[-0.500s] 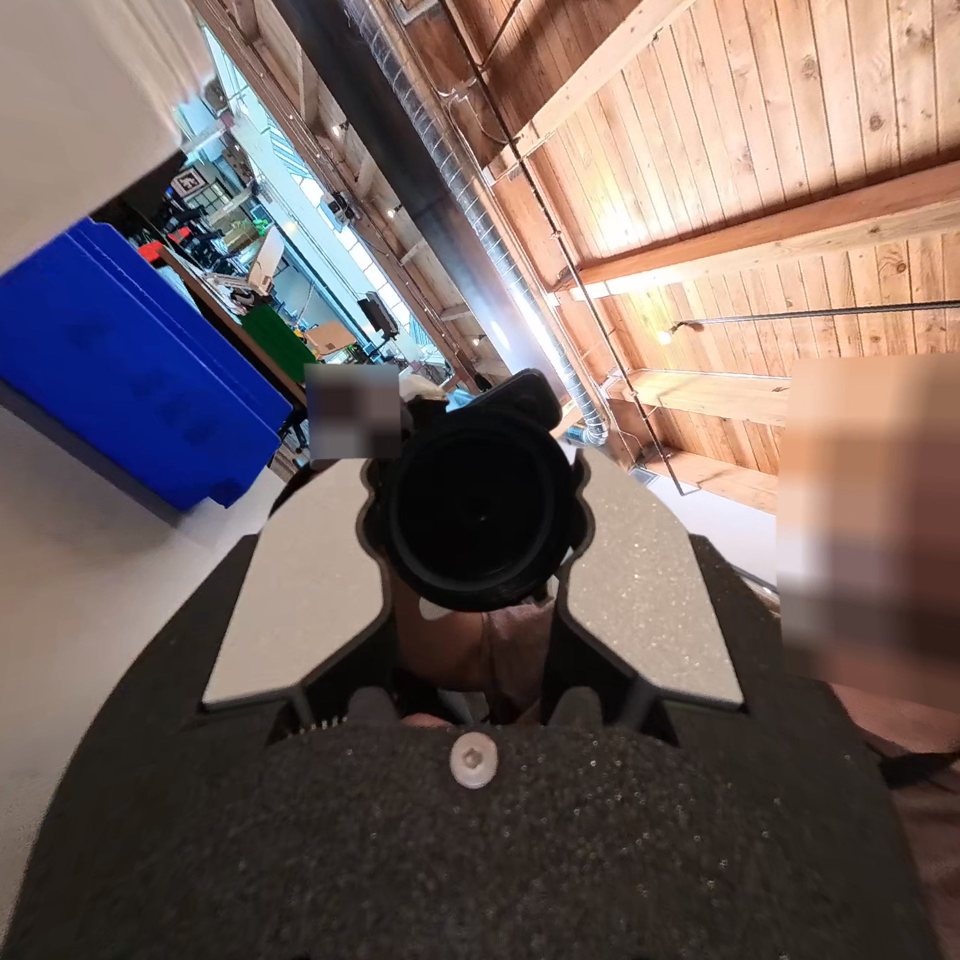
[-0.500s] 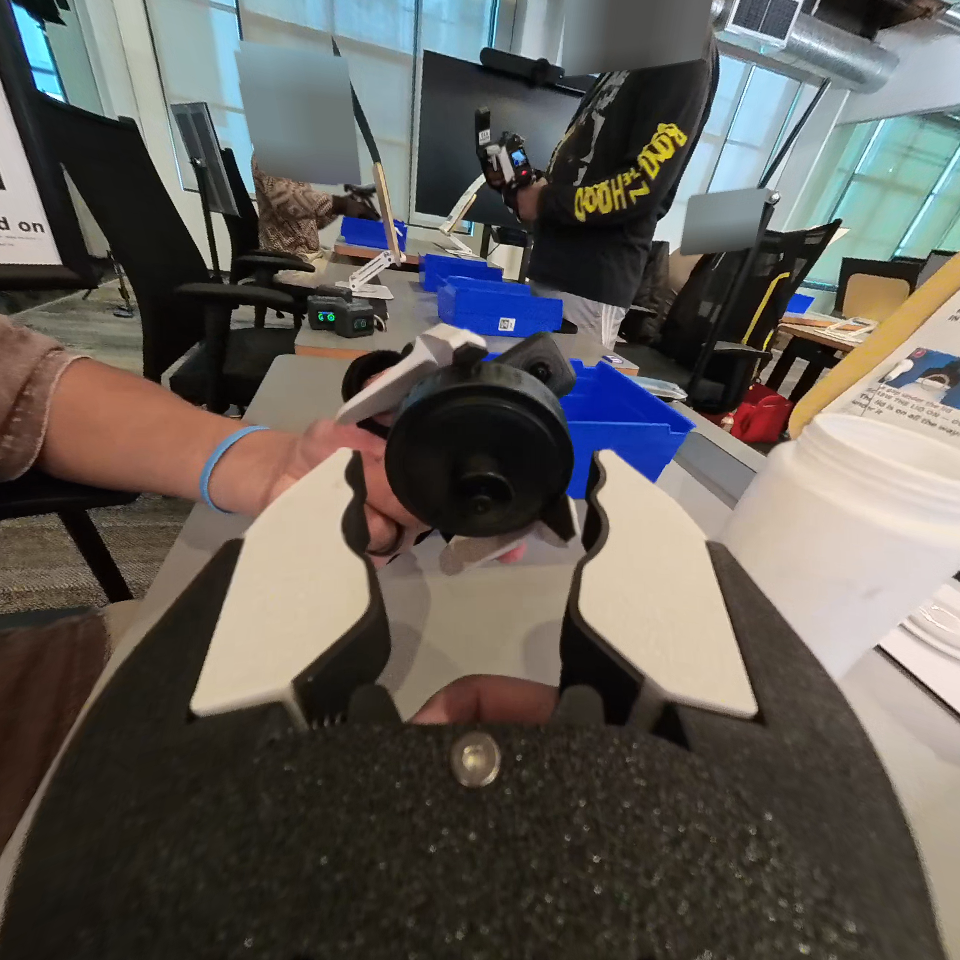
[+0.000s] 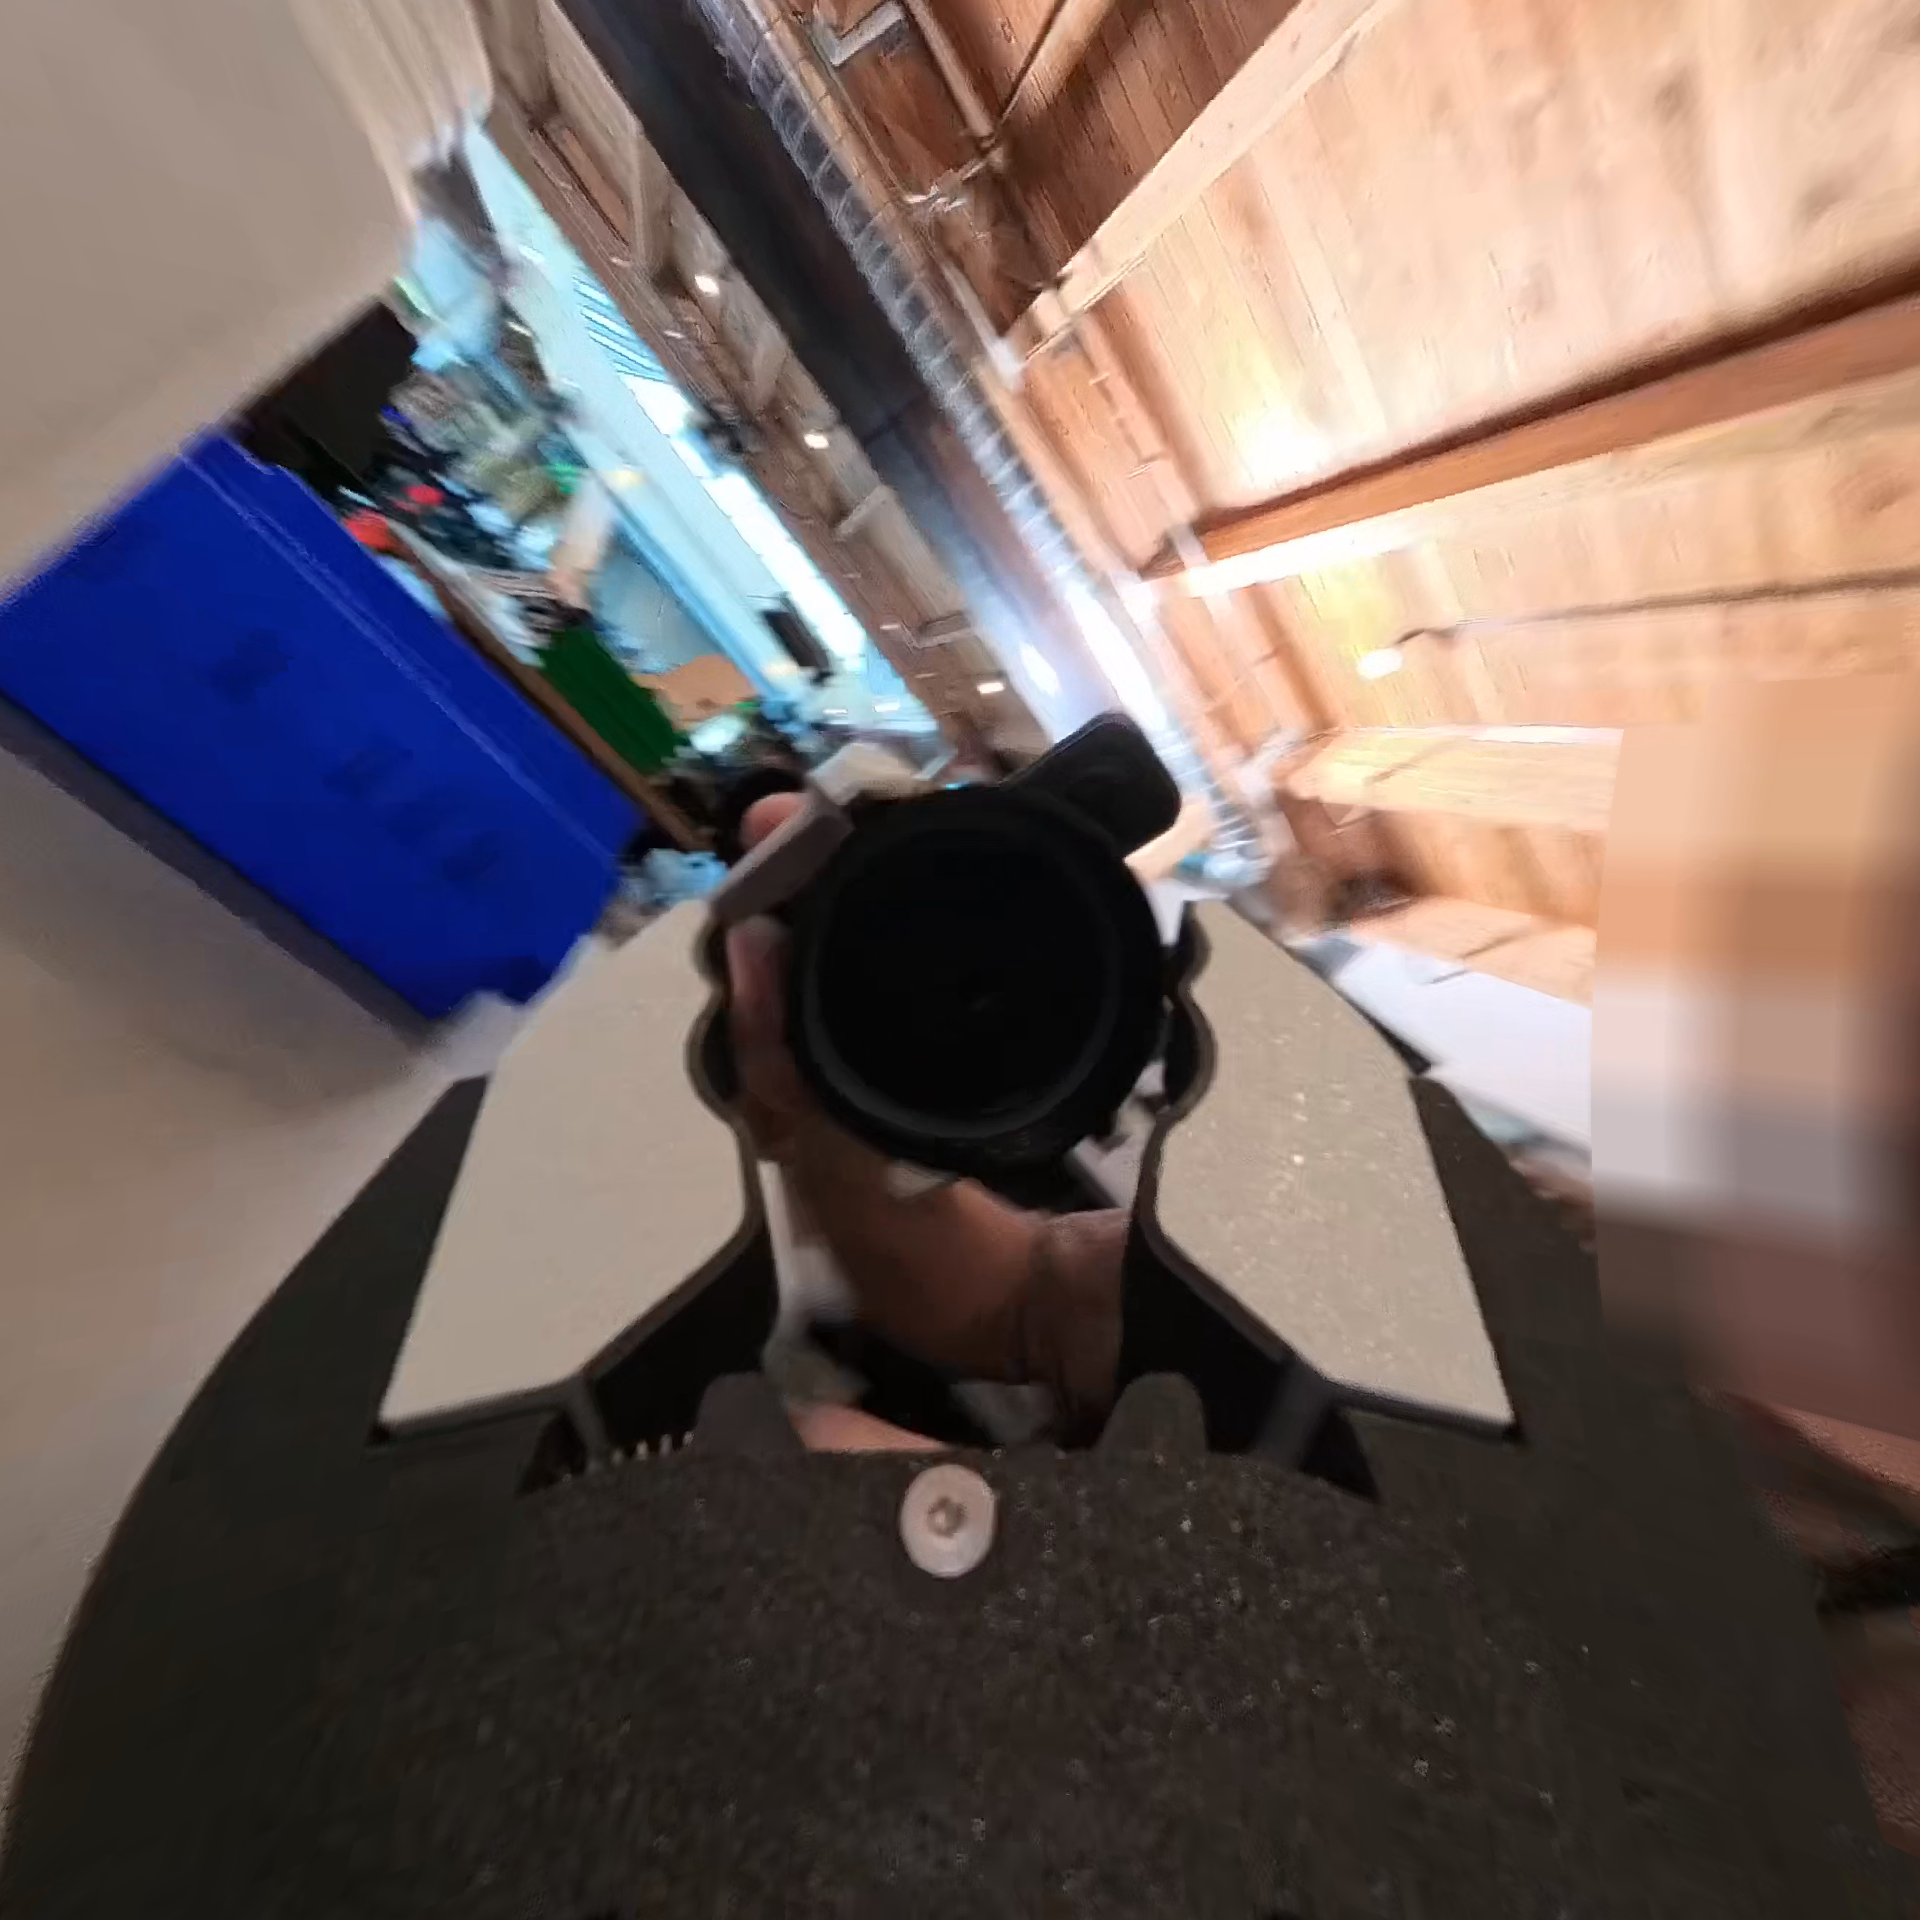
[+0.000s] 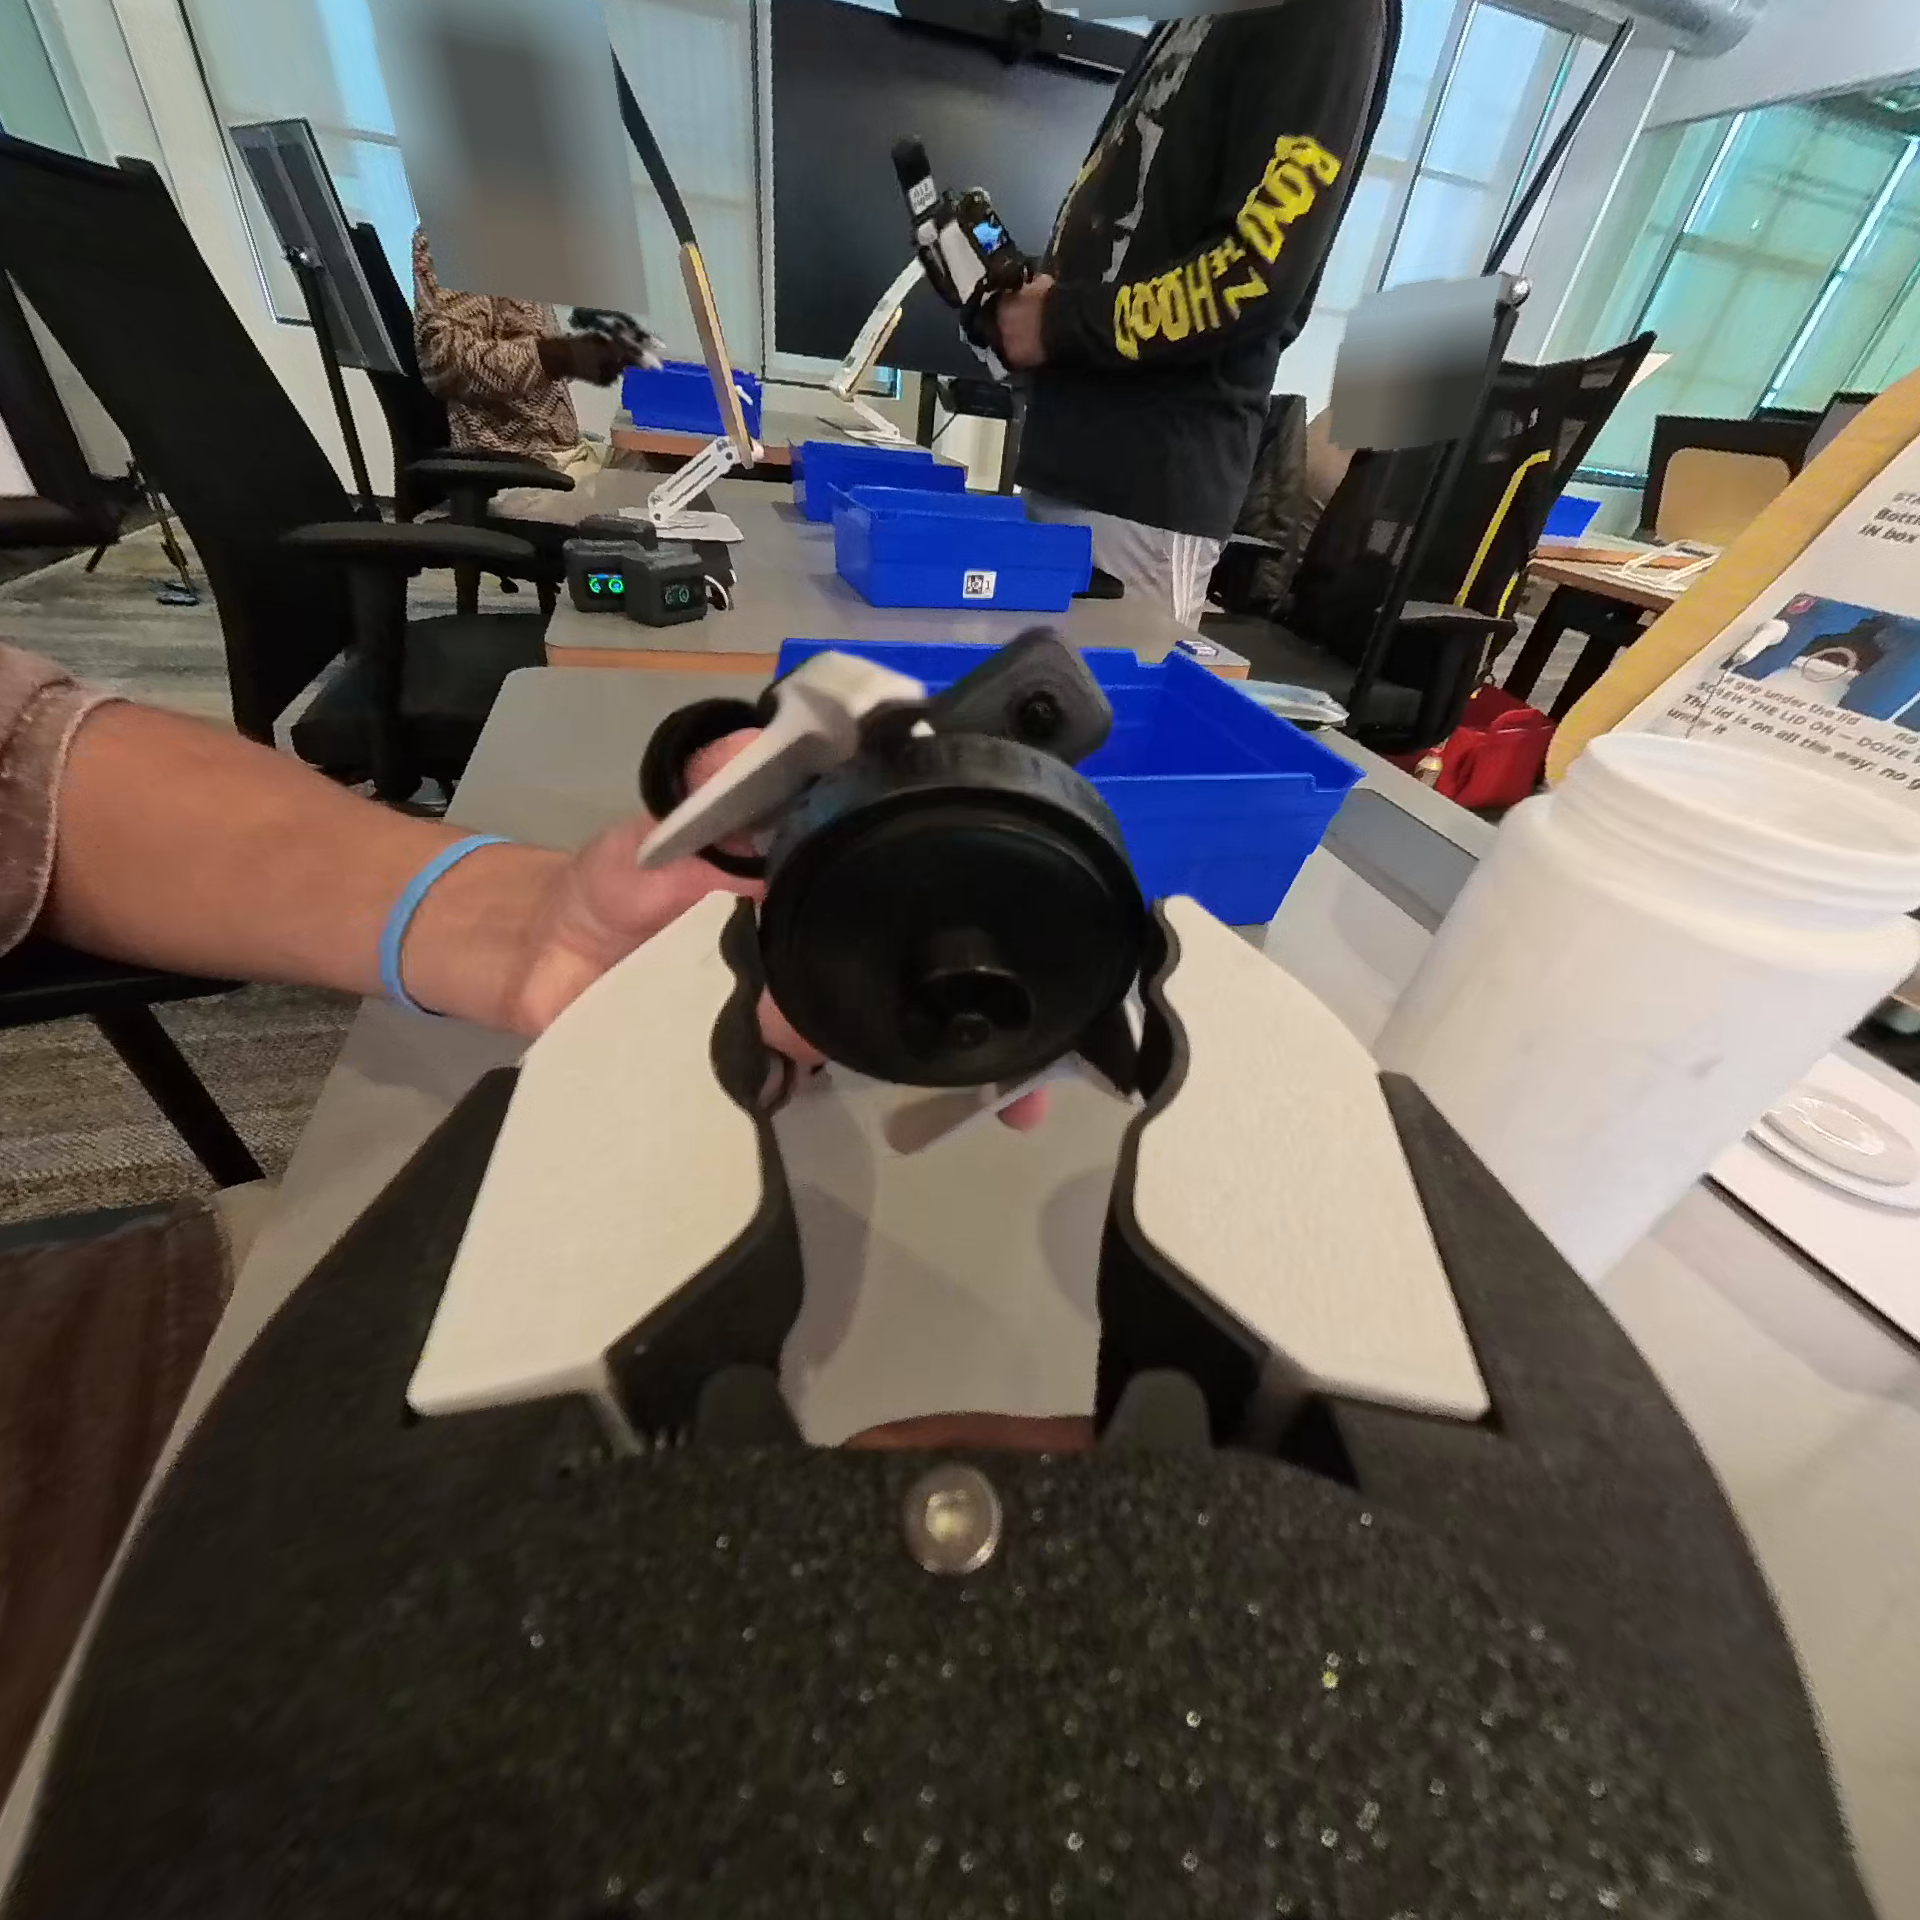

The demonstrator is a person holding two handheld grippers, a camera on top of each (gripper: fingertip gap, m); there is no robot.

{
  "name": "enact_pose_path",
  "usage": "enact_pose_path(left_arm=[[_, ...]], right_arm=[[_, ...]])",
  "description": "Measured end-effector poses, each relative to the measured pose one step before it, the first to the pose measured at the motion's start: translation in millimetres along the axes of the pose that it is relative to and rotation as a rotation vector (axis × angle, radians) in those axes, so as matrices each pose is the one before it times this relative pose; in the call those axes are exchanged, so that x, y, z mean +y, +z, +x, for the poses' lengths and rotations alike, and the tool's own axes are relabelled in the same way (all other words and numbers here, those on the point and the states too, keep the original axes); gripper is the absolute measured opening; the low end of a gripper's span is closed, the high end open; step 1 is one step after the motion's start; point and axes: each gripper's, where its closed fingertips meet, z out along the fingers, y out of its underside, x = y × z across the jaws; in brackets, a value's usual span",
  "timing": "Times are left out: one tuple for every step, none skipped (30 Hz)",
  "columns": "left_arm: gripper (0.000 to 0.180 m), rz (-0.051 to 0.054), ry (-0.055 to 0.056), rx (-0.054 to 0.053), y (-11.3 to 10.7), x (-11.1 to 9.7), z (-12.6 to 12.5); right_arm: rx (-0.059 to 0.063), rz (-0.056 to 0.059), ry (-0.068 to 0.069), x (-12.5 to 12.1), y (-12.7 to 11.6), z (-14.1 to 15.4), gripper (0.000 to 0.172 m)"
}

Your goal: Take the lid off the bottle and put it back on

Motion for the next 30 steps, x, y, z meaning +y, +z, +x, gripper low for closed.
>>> enact_pose_path(left_arm=[[0.091,-0.0166,0.0728,-0.0749,-4.10,0.48,-7.15],[0.096,-0.0209,0.0525,-0.0576,-4.05,0.08,-5.26],[0.094,-0.0201,0.0417,-0.0417,-3.64,-0.39,-3.85],[0.096,-0.0125,0.0373,-0.0441,-3.34,-1.91,-4.47],[0.097,-0.0058,0.0381,-0.0450,-2.64,-2.80,-5.19],[0.098,-0.0056,0.0430,-0.0541,-1.73,-2.77,-7.30],[0.098,-0.0149,0.0517,-0.0654,-0.24,-1.37,-10.02],[0.100,-0.0198,0.0611,-0.0747,1.35,-0.37,-12.25],[0.104,-0.0118,0.0692,-0.0875,2.15,-0.90,-14.41],[0.104,-0.0045,0.0765,-0.0955,2.82,-1.86,-15.64],[0.105,-0.0068,0.0850,-0.0871,4.01,-2.07,-14.19],[0.108,-0.0081,0.0885,-0.0753,4.88,-2.75,-12.27],[0.109,-0.0049,0.0789,-0.0703,5.80,-3.80,-11.34],[0.111,0.0035,0.0591,-0.0446,6.50,-5.25,-7.45],[0.112,0.0072,0.0395,-0.0119,7.17,-5.67,-2.87],[0.112,0.0018,0.0199,0.0008,7.79,-4.58,-1.07],[0.116,-0.0015,0.0083,0.0110,7.85,-3.67,0.54],[0.117,-0.0025,0.0087,0.0203,7.37,-2.67,2.24],[0.118,-0.0032,0.0121,0.0154,6.95,-1.64,2.16],[0.120,0.0007,0.0125,0.0113,6.14,-1.08,1.92],[0.120,-0.0007,0.0098,0.0104,5.43,0.01,1.73],[0.119,-0.0027,0.0056,0.0030,4.97,0.86,0.21],[0.118,-0.0008,0.0057,-0.0030,4.24,1.07,-0.94],[0.116,0.0003,0.0065,-0.0026,3.50,1.29,-1.16],[0.111,0.0016,0.0042,0.0040,2.83,1.58,-0.43],[0.101,0.0039,0.0029,0.0092,2.28,2.03,0.26],[0.091,0.0108,0.0050,0.0104,1.67,1.50,0.70],[0.090,0.0195,0.0013,0.0037,0.56,-0.15,0.00],[0.090,0.0171,-0.0045,0.0054,0.09,-0.60,0.10],[0.089,0.0075,-0.0040,0.0135,0.23,-0.17,1.10]], right_arm=[[0.0017,-0.0051,0.0049,-2.37,-3.30,2.19,0.069],[0.0080,-0.0105,0.0026,-2.24,-4.62,3.89,0.069],[0.0174,0.0004,-0.0007,-4.13,-6.51,5.80,0.069],[0.0212,0.0081,0.0024,-5.72,-7.93,7.08,0.069],[0.0177,0.0070,0.0081,-5.64,-8.51,7.21,0.069],[0.0200,0.0080,0.0083,-5.58,-8.42,7.43,0.069],[0.0213,0.0091,0.0059,-5.49,-8.25,7.30,0.069],[0.0130,0.0120,0.0081,-5.34,-7.52,5.64,0.069],[0.0094,0.0103,0.0121,-4.58,-6.23,4.77,0.069],[0.0119,0.0071,0.0118,-3.43,-5.09,4.29,0.069],[0.0104,0.0025,0.0105,-2.15,-3.85,3.18,0.069],[0.0069,-0.0007,0.0087,-1.08,-2.93,2.01,0.069],[0.0076,-0.0033,0.0037,-0.38,-2.25,1.31,0.069],[0.0088,-0.0060,0.0027,0.37,-1.78,1.08,0.069],[0.0089,-0.0098,0.0011,1.17,-1.20,0.98,0.069],[0.0162,-0.0148,0.0001,1.92,-0.87,2.03,0.069],[0.0196,-0.0178,0.0033,2.20,-0.69,2.81,0.069],[0.0188,-0.0142,0.0055,1.36,-0.93,2.90,0.069],[0.0181,-0.0129,0.0076,0.61,-1.20,3.02,0.069],[0.0171,-0.0104,0.0073,-0.29,-1.54,3.00,0.069],[0.0124,-0.0080,0.0061,-0.97,-1.82,2.07,0.069],[0.0103,-0.0064,0.0051,-1.35,-1.94,1.82,0.069],[0.0087,-0.0062,0.0042,-1.40,-1.73,1.46,0.069],[0.0036,-0.0092,0.0040,-0.86,-1.31,0.69,0.069],[-0.0005,-0.0127,0.0000,-0.61,-0.56,0.14,0.069],[-0.0008,-0.0165,-0.0098,-0.76,0.33,0.57,0.069],[0.0008,-0.0232,-0.0209,-1.58,1.51,1.81,0.069],[-0.0004,-0.0290,-0.0264,-3.14,3.03,3.57,0.069],[-0.0087,-0.0386,-0.0237,-4.35,4.82,4.35,0.069],[-0.0262,-0.0505,-0.0246,-5.29,6.59,3.58,0.069]])
